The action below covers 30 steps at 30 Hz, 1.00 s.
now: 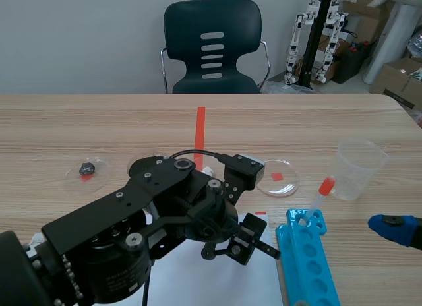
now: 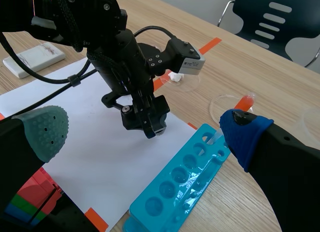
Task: Pick up the right mineral with the left hand
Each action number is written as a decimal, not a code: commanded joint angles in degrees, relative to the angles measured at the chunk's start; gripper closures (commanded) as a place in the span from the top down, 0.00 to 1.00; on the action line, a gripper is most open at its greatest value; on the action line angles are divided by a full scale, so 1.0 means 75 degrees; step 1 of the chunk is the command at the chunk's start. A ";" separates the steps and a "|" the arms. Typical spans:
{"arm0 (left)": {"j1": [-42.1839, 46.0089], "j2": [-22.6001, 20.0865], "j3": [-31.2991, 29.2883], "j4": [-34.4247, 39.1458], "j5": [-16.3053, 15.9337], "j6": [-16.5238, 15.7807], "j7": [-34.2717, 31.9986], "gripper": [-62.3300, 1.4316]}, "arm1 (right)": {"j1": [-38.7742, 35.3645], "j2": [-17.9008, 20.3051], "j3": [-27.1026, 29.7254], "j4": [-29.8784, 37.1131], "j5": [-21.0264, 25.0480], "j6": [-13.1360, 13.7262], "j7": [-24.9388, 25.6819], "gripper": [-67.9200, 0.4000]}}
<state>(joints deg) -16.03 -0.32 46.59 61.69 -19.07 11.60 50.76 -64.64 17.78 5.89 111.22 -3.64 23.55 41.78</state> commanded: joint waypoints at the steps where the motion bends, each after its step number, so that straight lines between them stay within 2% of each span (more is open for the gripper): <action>1: -0.0064 0.0085 0.0000 0.0102 0.0006 -0.0017 -0.0044 0.42 | -0.0015 0.0000 0.0020 0.0067 0.0079 0.0006 0.0114 0.94; 11: -0.0064 0.0085 0.0000 0.0076 0.0006 -0.0017 -0.0055 0.42 | -0.0015 0.0000 0.0020 0.0067 0.0079 0.0006 0.0114 0.94; 16: -0.0067 0.0154 0.0000 -0.0189 0.0006 -0.0020 -0.0187 0.47 | -0.0015 0.0000 0.0020 0.0067 0.0079 0.0006 0.0114 0.94; 23: -0.0067 0.0169 0.0000 -0.0219 0.0006 -0.0020 -0.0248 0.47 | -0.0015 0.0000 0.0020 0.0067 0.0079 0.0006 0.0114 0.94; 24: -0.0067 0.0169 0.0000 -0.0219 0.0006 -0.0017 -0.0248 0.46 | -0.0015 0.0000 0.0020 0.0067 0.0079 0.0006 0.0114 0.94; 30: -0.0067 0.0169 0.0000 -0.0219 0.0006 -0.0017 -0.0239 0.23 | -0.0015 0.0000 0.0020 0.0067 0.0079 0.0006 0.0114 0.94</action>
<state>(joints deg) -16.03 0.01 46.59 59.24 -19.14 11.55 49.39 -64.64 17.78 5.89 111.22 -3.64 23.55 41.78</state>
